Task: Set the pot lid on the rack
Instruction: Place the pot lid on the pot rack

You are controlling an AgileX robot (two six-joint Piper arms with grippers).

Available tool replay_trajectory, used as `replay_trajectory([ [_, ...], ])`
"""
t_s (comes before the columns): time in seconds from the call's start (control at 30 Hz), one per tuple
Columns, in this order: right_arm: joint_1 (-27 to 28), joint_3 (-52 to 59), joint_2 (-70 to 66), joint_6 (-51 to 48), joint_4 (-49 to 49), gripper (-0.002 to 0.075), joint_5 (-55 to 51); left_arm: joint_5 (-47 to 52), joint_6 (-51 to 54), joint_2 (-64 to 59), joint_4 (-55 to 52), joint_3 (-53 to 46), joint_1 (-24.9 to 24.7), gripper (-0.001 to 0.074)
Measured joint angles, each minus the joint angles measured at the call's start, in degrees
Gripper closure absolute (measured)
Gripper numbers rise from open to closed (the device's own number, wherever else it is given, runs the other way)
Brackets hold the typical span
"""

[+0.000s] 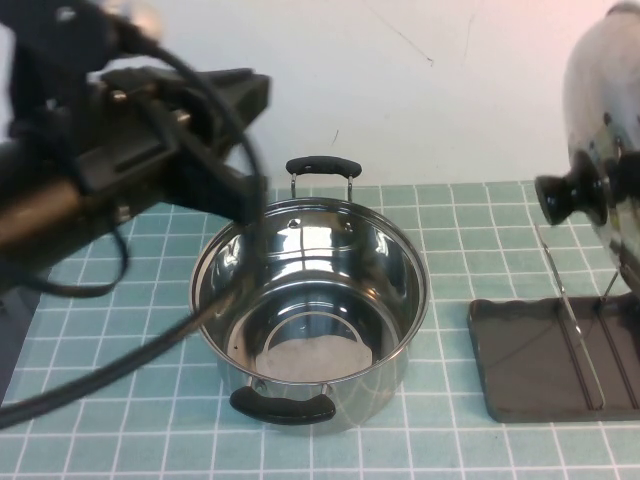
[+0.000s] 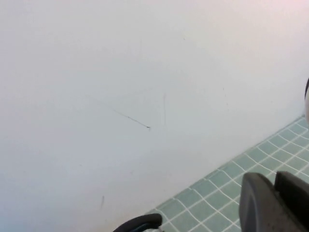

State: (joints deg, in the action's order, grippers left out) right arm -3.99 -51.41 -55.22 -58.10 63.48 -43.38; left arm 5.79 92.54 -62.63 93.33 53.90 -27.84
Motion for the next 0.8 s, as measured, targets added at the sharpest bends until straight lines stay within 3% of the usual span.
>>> replay_trajectory([
  [0.2, 0.00, 3.36, -4.34, -0.99, -1.64, 0.0652, 3.19, -1.37, 0.09, 1.83, 0.00, -3.59, 0.00, 0.0731],
  [0.8, 0.00, 3.61, -15.54, -9.51, 3.61, 0.0652, 6.23, -3.98, 1.34, 1.80, 0.00, -5.99, 0.00, 0.0734],
])
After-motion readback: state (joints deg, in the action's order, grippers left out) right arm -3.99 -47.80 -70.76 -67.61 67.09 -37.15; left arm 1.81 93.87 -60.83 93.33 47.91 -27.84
